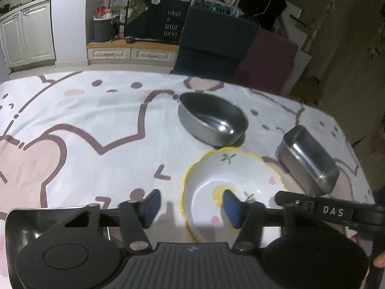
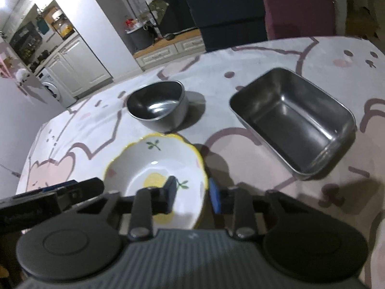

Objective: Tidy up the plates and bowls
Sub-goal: 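Move the left tool to the floral bowl rim while the right tool reaches its other rim, then close both grippers on the yellow rim of the floral bowl, then lift the floral bowl with both grippers and carry it over the cream bowl, then lower the floral bowl with both grippers into the cream bowl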

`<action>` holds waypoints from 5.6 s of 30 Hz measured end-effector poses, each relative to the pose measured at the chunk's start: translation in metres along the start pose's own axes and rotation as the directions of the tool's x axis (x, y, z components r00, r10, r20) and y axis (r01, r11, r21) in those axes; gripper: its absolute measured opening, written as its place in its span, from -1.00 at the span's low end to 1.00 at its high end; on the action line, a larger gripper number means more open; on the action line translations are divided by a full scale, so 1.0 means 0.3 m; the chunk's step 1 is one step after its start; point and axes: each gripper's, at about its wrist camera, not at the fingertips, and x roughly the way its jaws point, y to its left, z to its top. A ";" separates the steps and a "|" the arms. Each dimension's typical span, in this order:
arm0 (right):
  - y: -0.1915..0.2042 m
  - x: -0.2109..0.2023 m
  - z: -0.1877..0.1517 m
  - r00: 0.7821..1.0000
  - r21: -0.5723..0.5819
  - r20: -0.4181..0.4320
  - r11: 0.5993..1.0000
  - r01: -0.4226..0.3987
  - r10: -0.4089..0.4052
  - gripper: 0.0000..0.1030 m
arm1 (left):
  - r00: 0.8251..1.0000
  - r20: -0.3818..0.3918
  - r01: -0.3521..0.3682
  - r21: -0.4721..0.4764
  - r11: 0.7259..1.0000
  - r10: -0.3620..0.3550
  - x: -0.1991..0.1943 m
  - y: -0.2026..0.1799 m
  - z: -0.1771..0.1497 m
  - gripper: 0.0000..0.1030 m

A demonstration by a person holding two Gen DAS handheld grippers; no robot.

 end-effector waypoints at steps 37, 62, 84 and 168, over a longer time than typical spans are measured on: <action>0.003 0.059 -0.026 0.992 -0.057 -0.098 0.995 0.077 -0.082 -0.77 | 0.993 -0.106 0.042 -0.085 0.995 -0.051 0.117 0.041 -0.034 -0.83; 0.011 0.072 -0.023 0.992 -0.072 -0.083 0.994 0.088 -0.094 -0.77 | 0.992 -0.114 0.050 -0.067 0.996 -0.058 0.108 0.005 -0.045 -0.82; 0.031 -0.308 -0.090 0.997 -0.103 0.063 0.993 0.059 -0.053 -0.79 | 0.995 -0.012 0.096 0.035 0.995 -0.096 -0.246 -0.144 -0.100 -0.80; -0.012 -0.433 -0.388 0.960 -0.256 -0.090 0.938 0.234 -0.264 -0.79 | 0.963 -0.244 0.166 0.222 0.961 -0.110 -0.205 -0.323 -0.474 -0.51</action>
